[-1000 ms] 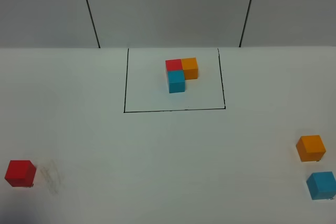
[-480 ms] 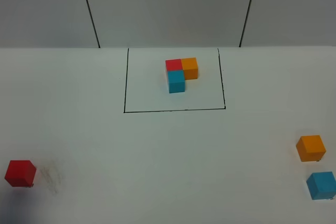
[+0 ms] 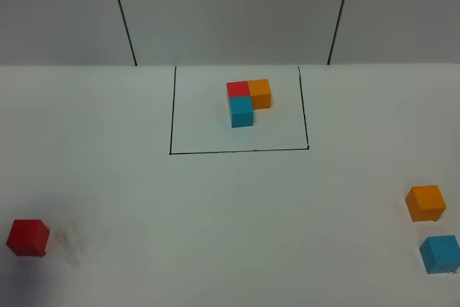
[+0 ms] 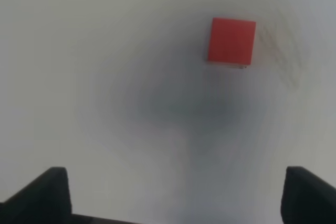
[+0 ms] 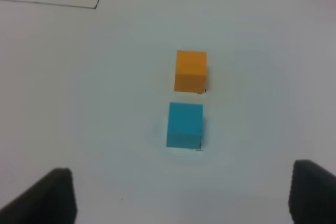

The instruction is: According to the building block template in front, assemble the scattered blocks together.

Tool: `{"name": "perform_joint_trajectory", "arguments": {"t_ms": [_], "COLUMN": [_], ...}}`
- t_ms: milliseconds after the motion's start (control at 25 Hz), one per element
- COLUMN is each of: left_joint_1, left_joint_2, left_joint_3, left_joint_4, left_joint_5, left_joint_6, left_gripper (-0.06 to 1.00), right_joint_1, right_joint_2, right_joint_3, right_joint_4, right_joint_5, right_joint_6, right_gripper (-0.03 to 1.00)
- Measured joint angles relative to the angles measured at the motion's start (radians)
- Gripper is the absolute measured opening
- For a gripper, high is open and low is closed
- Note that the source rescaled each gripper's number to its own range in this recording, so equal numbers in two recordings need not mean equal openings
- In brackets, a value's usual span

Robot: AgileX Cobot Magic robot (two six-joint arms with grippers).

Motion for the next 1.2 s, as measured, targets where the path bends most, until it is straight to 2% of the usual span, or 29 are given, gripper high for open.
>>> {"name": "perform_joint_trajectory", "arguments": {"t_ms": [720,1200], "left_joint_1": [0.000,0.000], "left_joint_2": [0.247,0.344], "left_joint_3": [0.000,0.036], "left_joint_4": [-0.052,-0.056], "left_joint_5": [-0.178,-0.231], "left_joint_6": [-0.003,-0.002], "left_gripper": [0.89,0.88], "right_joint_1": [0.000,0.000], "right_joint_2": [0.000,0.000], "right_joint_3": [0.000,0.000], "right_joint_4": [0.000,0.000], "right_joint_5": [0.000,0.000], "right_joint_6": [-0.001,-0.001], "right_gripper": [0.73,0.73]}}
